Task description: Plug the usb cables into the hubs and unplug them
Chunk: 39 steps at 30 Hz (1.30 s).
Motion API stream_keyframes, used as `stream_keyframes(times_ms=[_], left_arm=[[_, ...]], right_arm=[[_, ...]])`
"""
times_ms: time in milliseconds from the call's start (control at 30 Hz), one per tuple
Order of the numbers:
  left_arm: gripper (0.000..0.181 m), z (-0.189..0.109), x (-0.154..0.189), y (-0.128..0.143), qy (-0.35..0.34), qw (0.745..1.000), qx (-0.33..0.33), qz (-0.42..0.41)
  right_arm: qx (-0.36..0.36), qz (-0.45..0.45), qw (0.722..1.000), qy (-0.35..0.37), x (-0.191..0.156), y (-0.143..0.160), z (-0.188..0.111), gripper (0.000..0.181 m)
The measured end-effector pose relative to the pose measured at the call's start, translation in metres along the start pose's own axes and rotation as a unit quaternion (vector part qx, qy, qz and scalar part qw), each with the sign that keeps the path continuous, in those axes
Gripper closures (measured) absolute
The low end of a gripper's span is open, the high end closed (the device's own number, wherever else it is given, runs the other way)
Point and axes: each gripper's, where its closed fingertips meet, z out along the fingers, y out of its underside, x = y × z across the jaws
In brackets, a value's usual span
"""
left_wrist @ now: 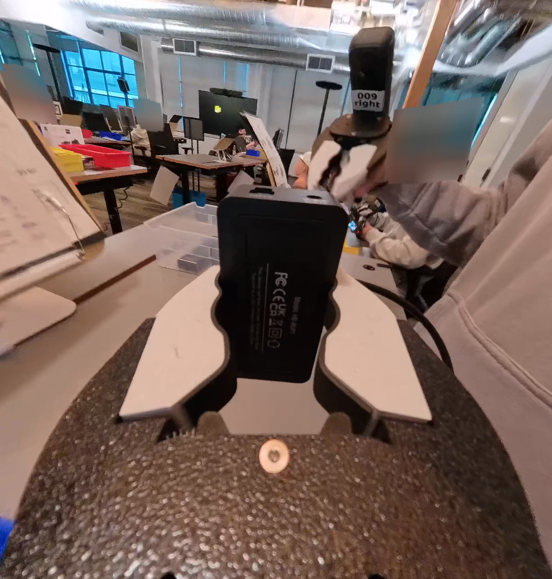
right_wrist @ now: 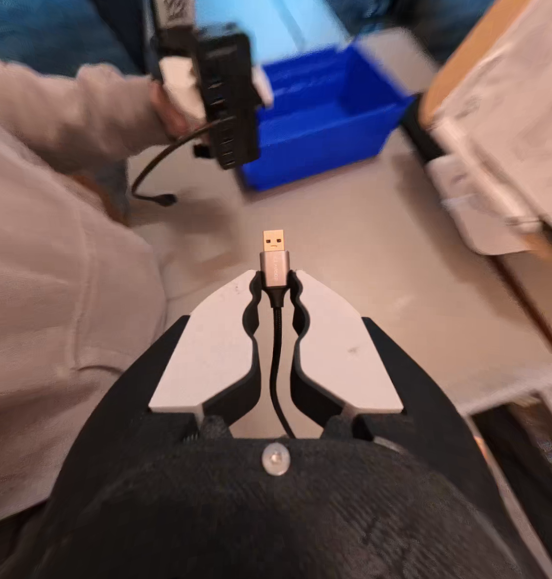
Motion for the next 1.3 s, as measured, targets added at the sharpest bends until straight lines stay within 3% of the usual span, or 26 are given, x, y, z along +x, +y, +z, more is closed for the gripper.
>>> stream_keyframes(times_ms=[33, 100, 167, 300, 400, 567, 733, 800, 867, 967, 1033, 1100, 1200, 1300], left_arm=[[0.121, 0.000, 0.001, -0.009, 0.000, 1.000, 0.000, 0.010], [0.122, 0.004, 0.006, -0.021, 0.010, 1.000, 0.016, 0.016], [0.121, 0.008, 0.014, -0.027, 0.029, 0.999, 0.039, 0.005], [0.122, 0.019, 0.020, -0.011, 0.033, 0.999, 0.028, -0.006], [0.122, 0.026, 0.024, 0.004, 0.041, 0.999, 0.007, -0.014], [0.122, 0.030, 0.029, 0.013, 0.052, 0.998, 0.000, -0.028], [0.122, 0.031, 0.028, 0.014, 0.049, 0.998, 0.000, -0.034], [0.121, 0.030, 0.026, 0.016, 0.043, 0.998, -0.003, -0.035], [0.122, 0.028, 0.026, 0.018, 0.040, 0.999, -0.005, -0.036], [0.122, 0.025, 0.023, 0.019, 0.028, 0.999, 0.000, -0.042], [0.122, 0.024, 0.020, 0.018, 0.024, 0.999, 0.006, -0.046], [0.122, 0.025, 0.021, 0.017, 0.028, 0.999, 0.011, -0.041], [0.122, 0.029, 0.024, 0.013, 0.038, 0.999, 0.019, -0.015], [0.122, 0.036, 0.028, 0.009, 0.051, 0.998, 0.020, 0.012]], right_arm=[[0.021, 0.000, 0.999, 0.048, 0.020, -0.005, -0.020, 0.163], [0.027, -0.023, 0.995, 0.095, 0.046, -0.006, -0.054, 0.163], [0.040, -0.031, 0.981, 0.185, 0.085, -0.004, -0.087, 0.163], [0.021, -0.002, 0.965, 0.263, 0.142, 0.034, -0.120, 0.164], [0.003, 0.048, 0.961, 0.273, 0.170, 0.078, -0.112, 0.164], [-0.034, 0.106, 0.962, 0.249, 0.183, 0.144, -0.054, 0.164], [-0.131, 0.139, 0.954, 0.230, 0.182, 0.195, -0.003, 0.163], [-0.158, 0.165, 0.943, 0.241, 0.186, 0.208, 0.000, 0.145], [-0.142, 0.191, 0.935, 0.262, 0.190, 0.203, -0.009, 0.130], [-0.063, 0.233, 0.921, 0.306, 0.195, 0.176, -0.039, 0.109], [-0.013, 0.235, 0.912, 0.335, 0.193, 0.152, -0.062, 0.107], [0.044, 0.222, 0.920, 0.321, 0.175, 0.119, -0.068, 0.108], [0.127, 0.272, 0.937, 0.178, 0.116, 0.067, -0.030, 0.114], [0.200, 0.351, 0.913, -0.051, 0.036, 0.014, 0.027, 0.121]])
